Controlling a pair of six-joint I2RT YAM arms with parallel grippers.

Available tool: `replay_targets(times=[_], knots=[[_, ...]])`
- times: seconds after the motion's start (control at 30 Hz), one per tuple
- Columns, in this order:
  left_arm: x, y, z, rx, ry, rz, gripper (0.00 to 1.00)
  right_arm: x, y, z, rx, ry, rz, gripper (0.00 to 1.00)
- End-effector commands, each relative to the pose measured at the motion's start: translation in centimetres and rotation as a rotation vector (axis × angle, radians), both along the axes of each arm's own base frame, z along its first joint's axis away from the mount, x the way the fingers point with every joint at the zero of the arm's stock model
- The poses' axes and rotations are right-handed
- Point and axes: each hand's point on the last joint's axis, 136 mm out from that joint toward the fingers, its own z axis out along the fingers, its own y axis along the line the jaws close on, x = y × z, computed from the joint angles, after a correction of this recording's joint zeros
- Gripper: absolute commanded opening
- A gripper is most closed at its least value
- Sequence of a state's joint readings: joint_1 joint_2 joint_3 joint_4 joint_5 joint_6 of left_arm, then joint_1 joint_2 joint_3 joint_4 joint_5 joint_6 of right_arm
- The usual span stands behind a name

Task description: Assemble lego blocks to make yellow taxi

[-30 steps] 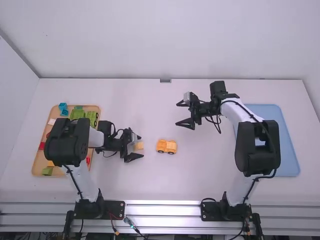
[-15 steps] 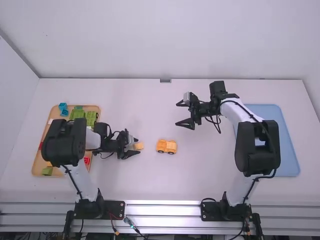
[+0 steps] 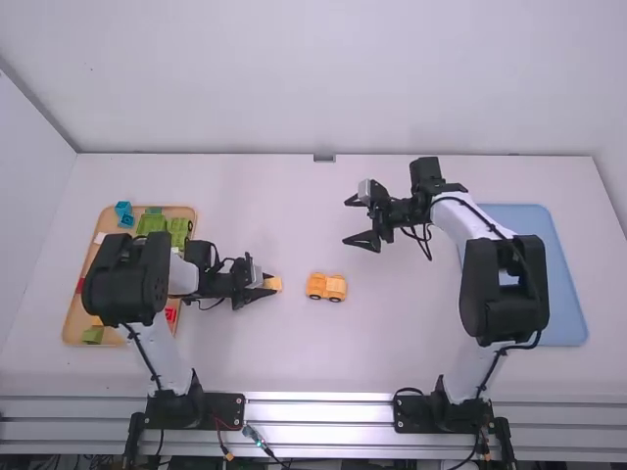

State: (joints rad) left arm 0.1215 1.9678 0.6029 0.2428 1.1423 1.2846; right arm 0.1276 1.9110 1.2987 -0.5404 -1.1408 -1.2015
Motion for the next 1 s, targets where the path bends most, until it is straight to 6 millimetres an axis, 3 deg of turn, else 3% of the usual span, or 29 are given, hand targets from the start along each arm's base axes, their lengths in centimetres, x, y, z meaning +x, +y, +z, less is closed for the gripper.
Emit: replay_targets(times=[0.0,0.2,0.37,0.43,0.6,0.73,0.97], knots=[[0.9,-0.5,2.7,-0.090,-0.053,-0.031,0.14,-0.1,0.1,2.1,-0.039,-0.103,0.019,0.99],[2.8,-0.9,5.8,-0.102,-0.102,-0.032,0.11,-4.1,-0.5,3.2,-0.048,-0.186,0.126,0.99],[3.3,-2.9,7.7,-0.101,-0.128,-0.079,0.04,-3.2,-0.8,-0.2,-0.019,-0.098,0.003,0.98],[3.4,-3.9,8.1,-0.100,-0.128,-0.104,0.04,-3.8,-0.5,-1.0,0.035,-0.067,-0.011,0.99],[3.9,-6.3,7.9,-0.041,-0.090,-0.123,0.02,-6.5,0.6,-4.2,0.075,-0.107,0.025,0.99],[2.8,-8.1,7.4,0.020,-0.088,-0.198,0.02,-7.0,1.5,-6.5,0.021,-0.011,-0.061,0.99],[1.3,-9.2,6.1,0.081,-0.055,-0.269,0.02,-8.6,2.6,-10.0,0.022,0.018,-0.031,0.99]])
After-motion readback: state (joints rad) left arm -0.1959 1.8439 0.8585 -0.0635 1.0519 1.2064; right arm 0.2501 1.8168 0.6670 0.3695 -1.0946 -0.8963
